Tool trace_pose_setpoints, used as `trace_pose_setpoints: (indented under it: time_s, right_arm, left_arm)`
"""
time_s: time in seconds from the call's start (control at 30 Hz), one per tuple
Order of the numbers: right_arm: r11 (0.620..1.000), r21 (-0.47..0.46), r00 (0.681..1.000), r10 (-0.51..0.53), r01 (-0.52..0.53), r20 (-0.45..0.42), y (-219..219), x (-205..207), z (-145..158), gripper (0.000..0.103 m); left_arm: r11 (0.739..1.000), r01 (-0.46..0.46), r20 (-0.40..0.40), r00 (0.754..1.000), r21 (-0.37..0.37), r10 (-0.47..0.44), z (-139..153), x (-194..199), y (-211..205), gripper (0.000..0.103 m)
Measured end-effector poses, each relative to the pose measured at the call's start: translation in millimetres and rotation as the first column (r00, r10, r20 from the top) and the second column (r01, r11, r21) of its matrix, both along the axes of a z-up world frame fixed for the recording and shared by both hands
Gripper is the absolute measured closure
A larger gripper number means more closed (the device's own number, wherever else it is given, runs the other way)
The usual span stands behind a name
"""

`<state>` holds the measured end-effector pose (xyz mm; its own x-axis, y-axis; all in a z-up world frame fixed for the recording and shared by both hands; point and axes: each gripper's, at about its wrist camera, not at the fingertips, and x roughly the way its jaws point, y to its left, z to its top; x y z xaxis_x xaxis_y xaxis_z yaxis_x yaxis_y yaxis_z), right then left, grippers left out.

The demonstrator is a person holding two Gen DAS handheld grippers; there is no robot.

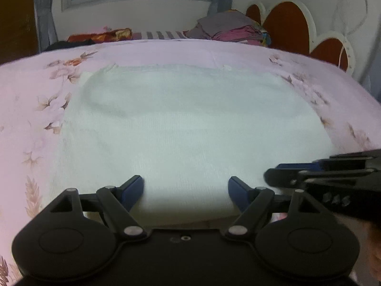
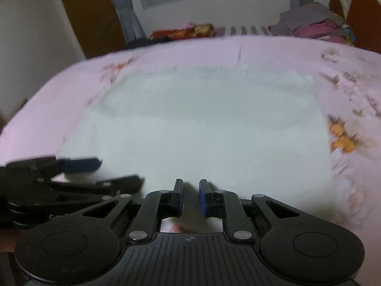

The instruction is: Fold small clothes

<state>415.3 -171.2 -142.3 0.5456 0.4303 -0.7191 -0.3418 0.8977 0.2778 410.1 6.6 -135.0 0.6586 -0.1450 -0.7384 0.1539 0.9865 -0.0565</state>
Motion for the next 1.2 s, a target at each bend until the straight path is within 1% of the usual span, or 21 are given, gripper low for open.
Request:
trace_pose_setpoints:
  time_s: [0.03, 0.07, 0.1, 0.13, 0.17, 0.23, 0.27, 0.37, 0.4, 0.47, 0.53, 0.6, 0.67, 0.73, 0.8, 0.87, 0.9, 0.93, 1.0, 1.13, 1.2]
  right_arm:
    - [1.000, -0.024, 1.000, 0.006, -0.005, 0.019, 4.7, -3.5, -0.4, 0.088]
    - [0.999, -0.045, 1.000, 0.013, -0.012, 0.028, 9.0, -5.6, 2.5, 0.088]
    - [0.999, -0.044, 0.999, 0.012, -0.010, 0.037, 10.2, -7.0, 6.7, 0.088]
    - [1.000, -0.018, 0.999, 0.013, -0.012, 0.047, 9.1, -8.0, 10.8, 0.088]
    - [1.000, 0.003, 0.999, 0.012, -0.012, 0.048, 9.0, -8.6, 12.4, 0.088]
    - [1.000, -0.004, 1.000, 0.020, -0.020, 0.021, 14.5, -7.8, 7.3, 0.088]
    - [0.999, -0.025, 1.000, 0.030, -0.030, -0.001, 19.3, -6.8, 2.0, 0.088]
    - [0.996, -0.071, 0.998, 0.053, -0.051, 0.027, 21.2, -10.6, -0.7, 0.088]
    - [0.996, -0.083, 0.999, 0.038, -0.035, 0.028, 15.2, -11.2, 0.7, 0.088]
    - [0.991, -0.125, 0.999, -0.037, 0.041, 0.038, -5.7, -12.2, 0.2, 0.088]
    - [0.985, -0.117, 0.992, -0.126, 0.127, 0.018, -37.9, -13.2, -2.4, 0.088]
    - [0.977, -0.122, 0.985, -0.174, 0.175, 0.013, -61.2, -17.3, -2.9, 0.088]
    - [0.969, -0.151, 0.981, -0.195, 0.195, 0.016, -72.4, -21.1, -4.5, 0.088]
    - [0.969, -0.154, 0.981, -0.191, 0.192, 0.018, -78.4, -25.6, -5.4, 0.088]
    - [0.968, -0.145, 0.979, -0.202, 0.204, 0.027, -80.3, -29.8, 0.9, 0.088]
    - [0.969, -0.111, 0.975, -0.216, 0.221, 0.057, -85.5, -36.7, 7.1, 0.088]
    - [0.969, -0.107, 0.974, -0.220, 0.224, 0.048, -84.8, -37.9, 5.7, 0.088]
    - [0.966, -0.138, 0.975, -0.220, 0.220, 0.015, -83.4, -34.0, -1.9, 0.088]
    - [0.964, -0.162, 0.977, -0.211, 0.211, 0.015, -80.1, -29.4, -5.5, 0.088]
    - [0.968, -0.091, 0.972, -0.227, 0.232, 0.064, -84.1, -35.7, 11.0, 0.088]
    - [0.966, -0.137, 0.975, -0.220, 0.219, 0.003, -81.0, -29.3, -1.7, 0.088]
  left_arm:
    - [1.000, 0.002, -0.002, 1.000, 0.000, -0.002, 1.8, -1.0, -0.2, 0.026]
    - [1.000, -0.007, 0.000, 1.000, -0.019, 0.007, 4.6, -2.7, 2.7, 0.028]
    - [0.999, -0.018, 0.009, 1.000, -0.043, 0.019, 6.8, -4.5, 7.7, 0.029]
    - [0.998, -0.026, 0.017, 0.999, -0.064, 0.027, 8.2, -6.4, 12.0, 0.028]
    - [0.997, -0.034, 0.012, 0.999, -0.067, 0.035, 7.8, -5.8, 14.2, 0.027]
    - [0.999, -0.031, -0.005, 0.999, -0.029, 0.031, 3.1, -5.4, 16.2, 0.028]
    - [1.000, -0.021, -0.001, 1.000, -0.023, 0.021, 2.5, -7.6, 16.8, 0.027]
    - [1.000, -0.028, 0.005, 1.000, -0.008, 0.028, 4.2, -13.3, 27.4, 0.028]
    - [0.999, -0.036, 0.005, 0.999, -0.007, 0.036, 4.4, -14.4, 32.8, 0.028]
    - [0.998, -0.063, 0.007, 0.998, -0.004, 0.063, 5.2, -16.4, 44.5, 0.028]
    - [0.997, -0.078, 0.007, 0.997, -0.014, 0.078, 5.6, -18.7, 55.3, 0.028]
    - [0.996, -0.085, 0.006, 0.996, -0.028, 0.085, 5.5, -20.3, 61.6, 0.028]
    - [0.995, -0.090, 0.004, 0.996, -0.050, 0.090, 5.3, -21.6, 67.3, 0.027]
    - [0.993, -0.097, -0.001, 0.995, -0.064, 0.097, 6.5, -21.9, 70.3, 0.028]
    - [0.991, -0.111, -0.002, 0.994, -0.076, 0.111, 9.8, -22.2, 72.2, 0.028]
    - [0.990, -0.117, -0.012, 0.993, -0.084, 0.116, 8.7, -20.7, 73.8, 0.028]
    - [0.990, -0.117, -0.018, 0.993, -0.085, 0.116, 7.1, -19.8, 74.4, 0.028]
    - [0.990, -0.117, -0.019, 0.993, -0.084, 0.116, 6.9, -19.3, 74.6, 0.028]
    - [0.989, -0.124, -0.018, 0.992, -0.079, 0.123, 10.7, -20.5, 74.1, 0.028]
    - [0.990, -0.125, -0.024, 0.992, -0.071, 0.124, 6.2, -20.4, 76.5, 0.028]
    - [0.990, -0.124, -0.022, 0.992, -0.073, 0.123, 4.8, -19.7, 77.1, 0.028]
